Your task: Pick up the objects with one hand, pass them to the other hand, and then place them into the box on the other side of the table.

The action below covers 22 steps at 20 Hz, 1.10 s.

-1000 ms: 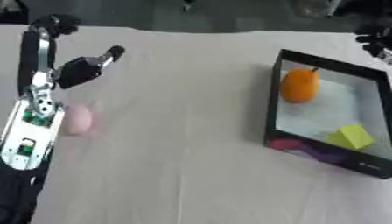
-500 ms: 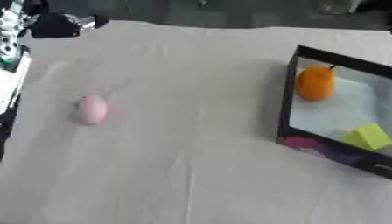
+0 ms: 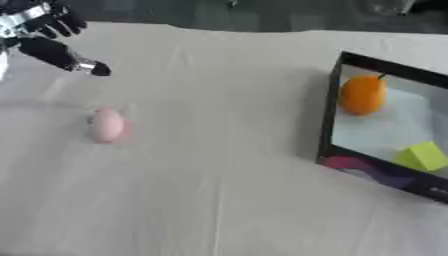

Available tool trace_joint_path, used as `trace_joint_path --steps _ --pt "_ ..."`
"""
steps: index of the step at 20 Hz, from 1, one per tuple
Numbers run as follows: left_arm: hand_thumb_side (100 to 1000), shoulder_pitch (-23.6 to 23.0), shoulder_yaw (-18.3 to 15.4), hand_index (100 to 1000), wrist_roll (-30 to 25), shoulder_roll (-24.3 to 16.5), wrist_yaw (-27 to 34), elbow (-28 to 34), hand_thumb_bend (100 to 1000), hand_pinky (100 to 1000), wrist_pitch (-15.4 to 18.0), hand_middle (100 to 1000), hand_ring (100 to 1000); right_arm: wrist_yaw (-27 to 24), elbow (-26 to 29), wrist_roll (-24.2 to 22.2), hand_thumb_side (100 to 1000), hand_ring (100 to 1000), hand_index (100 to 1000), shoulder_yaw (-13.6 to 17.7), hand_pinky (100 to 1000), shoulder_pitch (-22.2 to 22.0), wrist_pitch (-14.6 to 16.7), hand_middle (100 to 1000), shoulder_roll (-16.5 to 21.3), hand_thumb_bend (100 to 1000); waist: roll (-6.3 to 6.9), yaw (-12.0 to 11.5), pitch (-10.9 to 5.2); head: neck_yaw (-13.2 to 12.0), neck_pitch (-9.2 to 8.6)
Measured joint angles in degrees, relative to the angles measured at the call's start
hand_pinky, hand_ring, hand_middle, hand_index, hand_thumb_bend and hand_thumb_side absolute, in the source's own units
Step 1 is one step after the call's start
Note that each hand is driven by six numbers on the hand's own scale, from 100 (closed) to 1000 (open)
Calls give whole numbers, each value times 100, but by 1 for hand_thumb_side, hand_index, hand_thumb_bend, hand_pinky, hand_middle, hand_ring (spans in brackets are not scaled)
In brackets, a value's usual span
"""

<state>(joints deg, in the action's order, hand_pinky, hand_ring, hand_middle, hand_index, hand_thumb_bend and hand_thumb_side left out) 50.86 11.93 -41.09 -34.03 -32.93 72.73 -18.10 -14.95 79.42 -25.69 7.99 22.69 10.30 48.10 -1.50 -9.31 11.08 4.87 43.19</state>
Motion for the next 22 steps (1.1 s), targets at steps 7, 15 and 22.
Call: trace_joint_path --steps 7,15,22 --pt "343 -70 80 804 -811 -245 -85 -124 812 848 43 734 817 3 -41 -58 749 1000 1000 0 1000 -6 -63 966 -1 100 0 -13 0 -1 -1" --pt "190 -198 204 769 -996 -407 -37 -218 758 821 151 708 800 68 -94 2 724 1000 1000 1 1000 -57 13 955 -1 100 0 -15 0 -14 -3" --pt "194 -225 467 747 -897 -423 -152 -194 785 798 60 681 769 179 -143 39 731 1000 1000 1 1000 -107 65 951 -2 100 0 -8 0 -50 -8"
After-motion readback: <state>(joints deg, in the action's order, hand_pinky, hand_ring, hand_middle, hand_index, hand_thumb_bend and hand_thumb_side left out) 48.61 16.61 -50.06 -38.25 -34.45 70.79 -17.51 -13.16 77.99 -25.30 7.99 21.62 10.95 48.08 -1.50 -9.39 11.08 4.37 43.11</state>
